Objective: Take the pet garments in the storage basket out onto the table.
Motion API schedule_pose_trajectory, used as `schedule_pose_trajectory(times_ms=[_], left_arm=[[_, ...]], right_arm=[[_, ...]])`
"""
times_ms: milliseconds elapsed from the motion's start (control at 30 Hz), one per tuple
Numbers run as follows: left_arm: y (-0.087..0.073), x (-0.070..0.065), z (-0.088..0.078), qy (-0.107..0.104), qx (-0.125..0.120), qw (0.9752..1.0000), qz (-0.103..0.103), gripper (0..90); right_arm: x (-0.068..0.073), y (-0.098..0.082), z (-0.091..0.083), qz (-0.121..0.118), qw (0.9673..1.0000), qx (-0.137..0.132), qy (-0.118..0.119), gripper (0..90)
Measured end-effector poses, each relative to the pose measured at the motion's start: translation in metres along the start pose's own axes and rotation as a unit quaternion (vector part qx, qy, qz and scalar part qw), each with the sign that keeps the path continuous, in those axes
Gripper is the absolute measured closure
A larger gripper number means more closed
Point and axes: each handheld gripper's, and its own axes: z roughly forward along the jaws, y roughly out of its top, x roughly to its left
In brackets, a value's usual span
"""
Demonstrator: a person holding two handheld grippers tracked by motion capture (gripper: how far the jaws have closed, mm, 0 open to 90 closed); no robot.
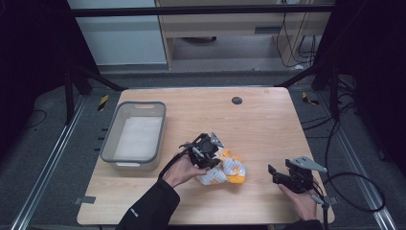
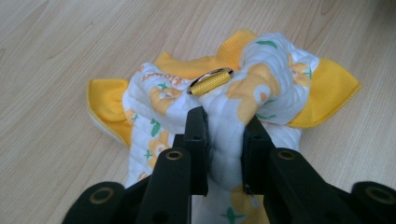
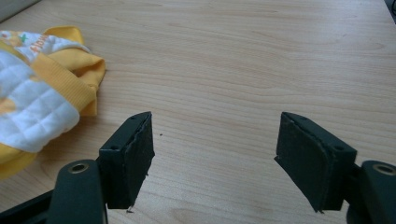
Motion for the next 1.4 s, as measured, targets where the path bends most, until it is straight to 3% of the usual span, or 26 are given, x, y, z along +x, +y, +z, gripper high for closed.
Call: schedule_pose_trajectory(times_ms=[267,633,1100,1233,1400], left_arm=[[-0.006,-0.001,0.007,-0.003,0.003,1.0,-0.001,67.8],[-0.016,-0.003,0.001,0.004,-0.017,0.9998,0.004,52.3],[-0.033,0.002,-0.031,-0.008,-0.078,0.9967,-0.02,34.8],[-0.047,0.005,-0.043,0.011,-0.094,0.995,-0.03,31.4],[-0.062,0.009,-0.052,0.013,-0.107,0.9932,-0.045,31.3]], right_arm=[[0.0,0.0,0.0,0.001,1.0,0.001,0.0,27.2],[0.0,0.0,0.0,0.0,1.0,0.001,0.001,26.9],[0.0,-0.001,0.001,-0.003,1.0,0.002,0.0,26.3],[0.0,-0.001,0.001,-0.002,1.0,0.002,0.0,26.0],[0.001,-0.001,0.001,0.002,1.0,0.005,0.002,24.4]])
